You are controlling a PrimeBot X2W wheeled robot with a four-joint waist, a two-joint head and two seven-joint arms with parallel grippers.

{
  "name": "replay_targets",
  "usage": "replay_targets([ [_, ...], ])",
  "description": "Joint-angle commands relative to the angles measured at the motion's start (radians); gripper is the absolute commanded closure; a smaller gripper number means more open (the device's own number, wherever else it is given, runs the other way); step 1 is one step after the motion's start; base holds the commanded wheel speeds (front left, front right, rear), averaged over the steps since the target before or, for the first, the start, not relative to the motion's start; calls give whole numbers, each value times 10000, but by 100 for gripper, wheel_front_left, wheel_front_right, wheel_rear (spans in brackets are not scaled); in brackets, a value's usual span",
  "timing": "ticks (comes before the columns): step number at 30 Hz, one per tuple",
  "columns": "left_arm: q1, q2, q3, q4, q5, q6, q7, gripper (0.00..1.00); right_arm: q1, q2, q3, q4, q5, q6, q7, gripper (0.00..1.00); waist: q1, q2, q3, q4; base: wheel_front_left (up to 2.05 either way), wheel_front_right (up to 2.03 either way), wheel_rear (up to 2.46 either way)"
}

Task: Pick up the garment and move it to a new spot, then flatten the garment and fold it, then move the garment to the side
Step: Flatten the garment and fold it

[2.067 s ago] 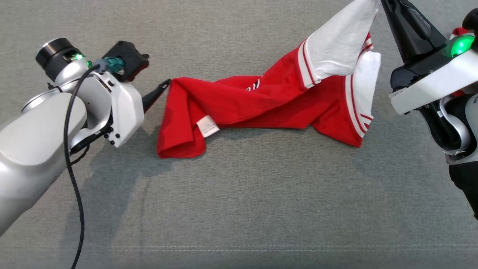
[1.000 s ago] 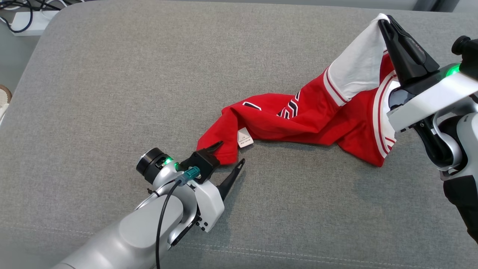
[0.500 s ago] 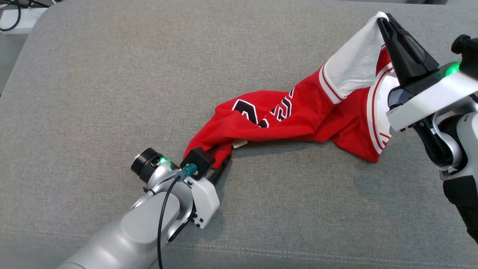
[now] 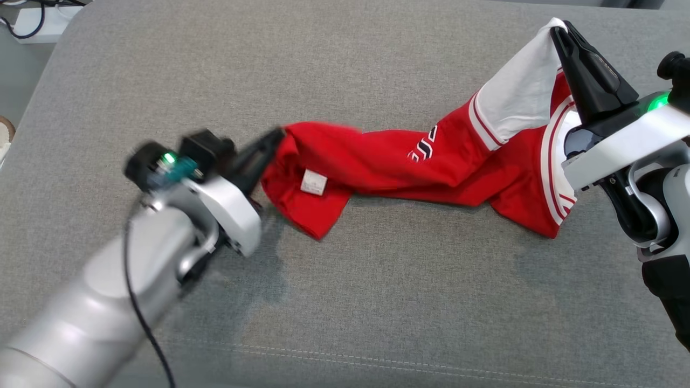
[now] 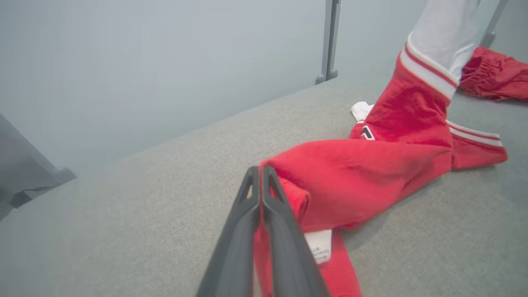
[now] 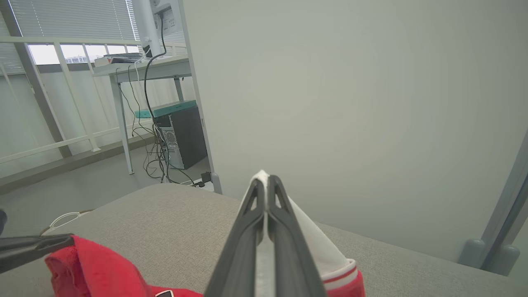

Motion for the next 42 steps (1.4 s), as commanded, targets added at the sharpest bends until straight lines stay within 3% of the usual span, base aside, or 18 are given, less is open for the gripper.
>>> replay_targets([
  [1,-789,657,483,-301,-77,-179,-26,100,178,27,9,-194,23,12,-25,100,0,-1,28,12,0,0,0],
  [6,-1541,1304,624,-55,-512,-590,736,100,50,105,149,-244,24,12,12,100,0,-1,248,-127,0,0,0],
  [9,-1811,1383,607,602,-886,-733,916,100,-110,216,328,-226,10,12,22,100,0,-1,426,-316,0,0,0],
  [10,-1882,1397,595,871,-954,-753,869,96,-173,265,398,-203,6,12,25,100,0,-1,484,-386,0,0,0],
  [11,-1950,1390,528,1116,-969,-768,829,58,-245,309,467,-173,-5,12,23,100,0,-1,540,-450,0,0,0],
  [12,-2023,1361,451,1313,-949,-778,744,0,-321,351,530,-134,-19,12,13,100,0,-1,588,-505,0,0,0],
  [19,-2557,1049,918,2111,-871,-743,-35,0,-646,482,693,259,-137,12,-56,100,0,-1,681,-504,0,0,0],
  [26,-2443,920,1450,2267,-269,-676,-99,0,-701,555,759,576,-142,12,-162,100,0,-1,639,-312,0,0,0],
  [33,-1137,544,1881,2380,-565,-711,-101,0,-659,580,769,702,-52,12,-261,100,0,-1,531,-235,0,0,0],
  [42,1047,-270,2699,1054,-157,-659,-102,0,-495,332,752,902,-24,12,-132,100,0,-1,293,-173,0,0,0],
])
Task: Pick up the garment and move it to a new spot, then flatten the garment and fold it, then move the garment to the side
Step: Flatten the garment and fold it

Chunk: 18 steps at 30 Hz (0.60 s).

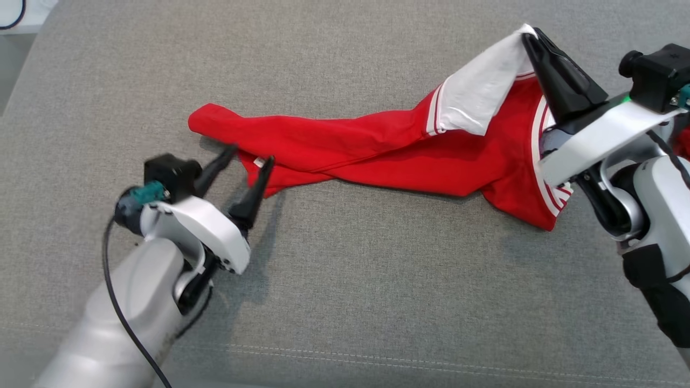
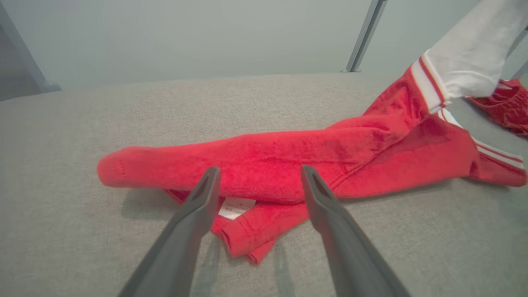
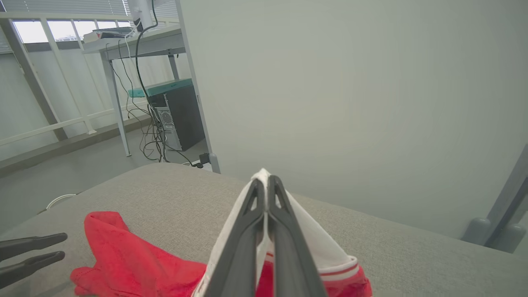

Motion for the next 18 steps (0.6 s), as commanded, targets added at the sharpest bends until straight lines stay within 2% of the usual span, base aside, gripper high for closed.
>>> replay_targets([
  [1,-16,338,465,-249,187,77,-88,0,171,-101,-11,-106,25,14,38,100,0,0,-62,41,0,0,0],
  [9,927,-251,1095,-450,876,77,-89,0,974,-412,-102,424,89,14,225,100,0,0,-330,-10,0,0,0],
  [10,988,-337,1124,-410,909,61,-89,0,1110,-465,-12,519,80,14,398,79,0,0,-348,-33,0,0,0],
  [11,1034,-409,1150,-375,952,46,-89,0,1229,-483,4,562,116,14,439,51,0,0,-362,-56,0,0,0],
  [12,1071,-483,1188,-352,979,30,-89,0,1356,-518,54,591,145,14,489,0,0,0,-373,-72,0,0,0],
  [14,1102,-542,1228,-323,1002,15,-89,0,1471,-564,83,602,166,14,505,0,0,0,-380,-92,0,0,0],
  [15,1141,-610,1312,-253,1068,-8,-89,0,1675,-650,4,639,177,14,421,13,0,0,-395,-136,0,0,0],
  [17,1158,-638,1352,-206,1097,-18,-89,0,1787,-673,-49,673,201,14,405,10,0,0,-403,-156,0,0,0],
  [18,1169,-663,1390,-141,1127,-25,-89,0,1889,-685,-118,688,230,14,367,0,0,0,-412,-171,0,0,0],
])
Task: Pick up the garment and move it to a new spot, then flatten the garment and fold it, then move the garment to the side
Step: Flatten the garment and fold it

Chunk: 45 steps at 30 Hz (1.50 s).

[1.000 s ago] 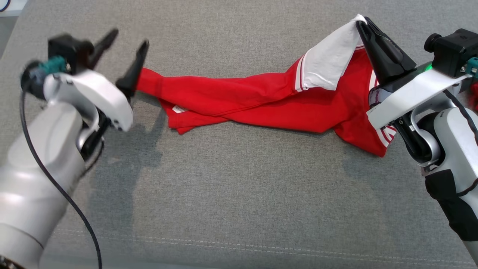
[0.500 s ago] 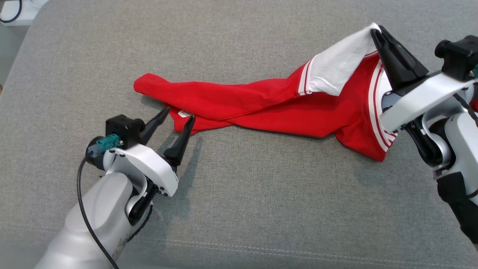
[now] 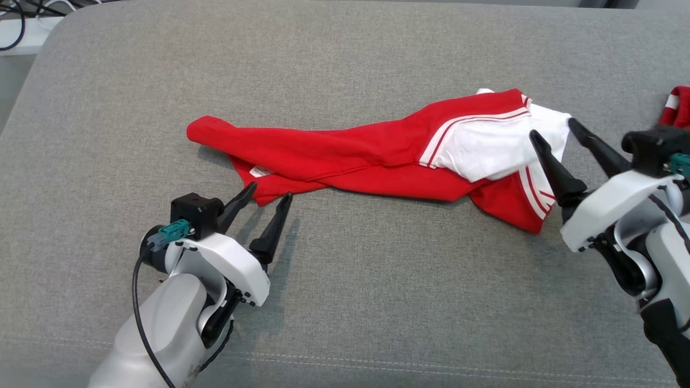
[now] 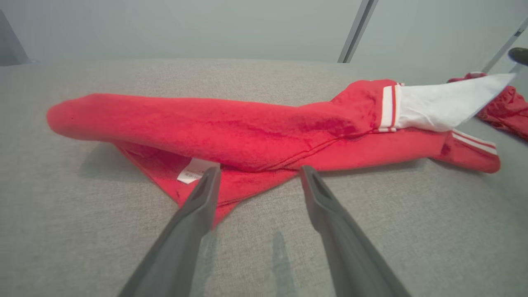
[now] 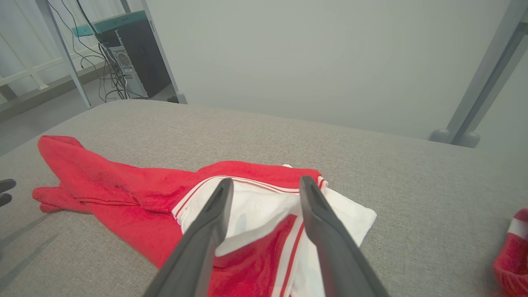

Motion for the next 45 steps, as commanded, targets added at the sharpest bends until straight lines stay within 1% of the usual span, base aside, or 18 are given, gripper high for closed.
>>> replay_targets([
  [1,-112,231,430,-27,115,-19,-89,0,299,-170,-76,-143,59,14,-155,0,0,0,-15,-22,0,0,0],
  [5,-234,153,696,553,185,37,-89,0,668,-180,-397,-237,-22,14,-302,0,0,0,-12,-143,0,0,0],
  [11,-762,13,835,1525,105,-11,-89,0,989,19,-688,-619,-137,14,-428,0,0,0,162,-511,0,0,0],
  [12,-1049,-80,981,1741,175,-16,-89,0,980,79,-352,-1102,-353,14,-551,0,0,0,238,-636,0,0,0],
  [13,-1102,-123,1005,1833,217,-10,-89,0,945,95,-122,-1280,-480,14,-559,0,0,0,258,-659,0,0,0],
  [14,-1204,-264,1034,2113,340,1,-89,0,688,193,835,-1803,-948,14,-435,0,0,0,303,-657,0,0,0],
  [17,-1248,-448,1018,2275,454,-9,-89,0,209,349,1780,-1998,-1336,14,-195,0,0,0,349,-519,0,0,0],
  [19,-1284,-552,985,2271,571,-19,-89,0,-231,448,2344,-1907,-1629,14,0,0,0,0,385,-357,0,0,0],
  [20,-1297,-615,1013,2202,605,-24,-89,0,-455,518,2579,-1814,-1717,14,91,0,0,0,403,-254,0,0,0],
  [21,-1305,-724,1026,2023,736,-32,-89,0,-917,576,3076,-1496,-1889,14,368,0,0,0,447,-26,0,0,0],
  [24,-1244,-918,1076,1562,970,-40,-89,0,-1543,620,3705,-912,-1943,14,632,0,0,0,516,425,0,0,0],
  [28,-1036,-1164,1138,842,1309,-47,-89,0,-2124,499,4336,50,-1854,14,882,0,0,0,592,1125,0,0,0],
  [30,-899,-1261,1131,517,1469,-51,-89,0,-2351,397,4567,493,-1829,14,914,0,0,0,616,1467,0,0,0],
  [36,-435,-1437,1008,-223,1735,-62,-89,0,-2860,247,4808,1644,-1762,14,796,0,0,0,685,2293,0,0,0],
  [42,-237,-1495,789,-606,1754,-68,-89,0,-3098,250,5019,2558,-1458,14,985,0,0,0,734,2781,0,0,0],
  [44,-221,-1503,712,-767,1754,-70,-89,0,-3207,241,5116,2887,-1309,14,1110,53,0,0,759,2925,0,0,0],
  [45,-195,-1505,677,-885,1687,-70,-89,0,-3253,243,5161,2999,-1234,14,1119,76,0,0,770,2982,0,0,0],
])
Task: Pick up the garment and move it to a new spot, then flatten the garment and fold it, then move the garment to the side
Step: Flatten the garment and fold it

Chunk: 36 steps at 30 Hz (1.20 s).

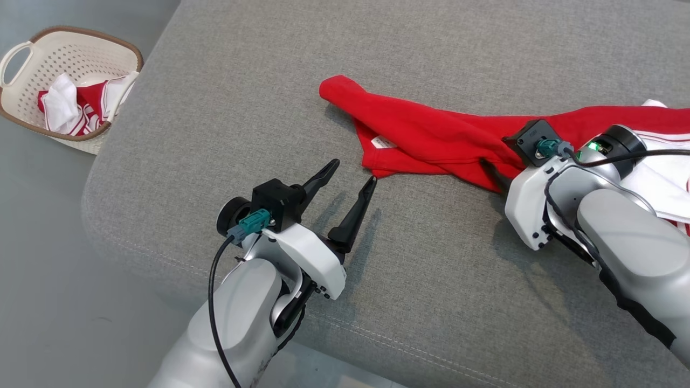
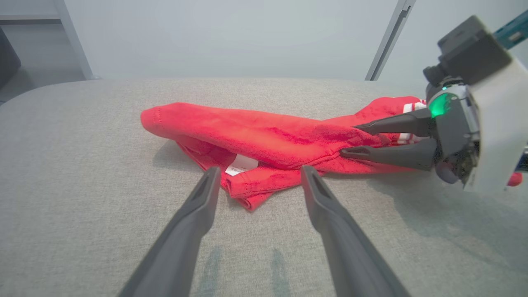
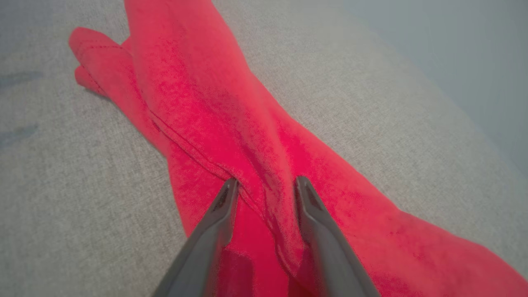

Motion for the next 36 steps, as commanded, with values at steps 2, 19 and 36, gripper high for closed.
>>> replay_targets([
  [2,27,236,205,-383,-74,-33,-89,0,-136,103,51,-116,265,12,-109,100,0,0,28,113,0,0,0],
  [19,528,232,-222,-90,-567,-29,-89,0,-252,-1082,-579,-3811,4099,12,18,100,0,0,-659,-937,0,0,0],
  [36,473,231,-1654,258,-1037,-37,-90,0,47,-1279,-2200,-1838,5706,12,570,100,0,0,-647,-758,0,0,0],
])
